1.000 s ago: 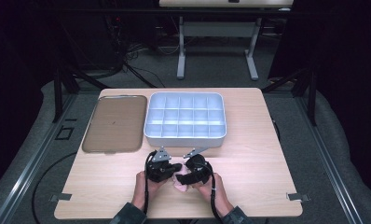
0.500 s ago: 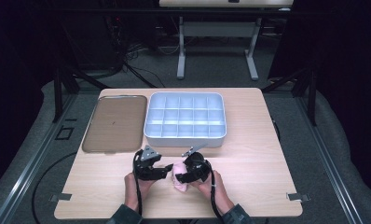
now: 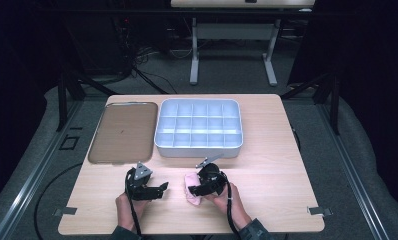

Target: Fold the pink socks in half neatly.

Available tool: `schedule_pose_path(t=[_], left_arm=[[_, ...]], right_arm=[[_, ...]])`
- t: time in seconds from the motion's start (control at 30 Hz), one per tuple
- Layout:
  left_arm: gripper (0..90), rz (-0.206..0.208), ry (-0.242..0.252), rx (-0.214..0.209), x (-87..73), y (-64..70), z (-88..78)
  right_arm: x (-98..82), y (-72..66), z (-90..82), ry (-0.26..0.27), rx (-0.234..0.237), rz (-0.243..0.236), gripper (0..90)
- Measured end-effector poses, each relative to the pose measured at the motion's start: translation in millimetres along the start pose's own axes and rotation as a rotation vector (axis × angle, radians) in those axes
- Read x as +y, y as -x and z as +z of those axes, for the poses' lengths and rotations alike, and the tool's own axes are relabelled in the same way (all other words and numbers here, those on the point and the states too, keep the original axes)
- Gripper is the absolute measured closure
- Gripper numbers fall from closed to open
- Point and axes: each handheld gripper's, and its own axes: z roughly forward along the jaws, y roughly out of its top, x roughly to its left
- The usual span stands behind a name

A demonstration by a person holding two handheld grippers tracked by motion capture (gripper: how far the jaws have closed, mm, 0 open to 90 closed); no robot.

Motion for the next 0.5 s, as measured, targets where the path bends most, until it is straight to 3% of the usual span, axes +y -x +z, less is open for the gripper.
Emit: schedule_pose_path(t=[0.3, 0.5], left_arm=[[21.6, 0.015, -0.001, -0.003, -4.2, 0.1, 1.9], [21.3, 0.050, -0.012, 0.016, -3.8, 3.0, 3.2]], right_arm=[[-3.6, 4.3, -1.3, 0.005, 0.050, 0.017, 58.5], [-9.1, 5.1, -0.7, 0.059, 0.095, 0.016, 67.8]])
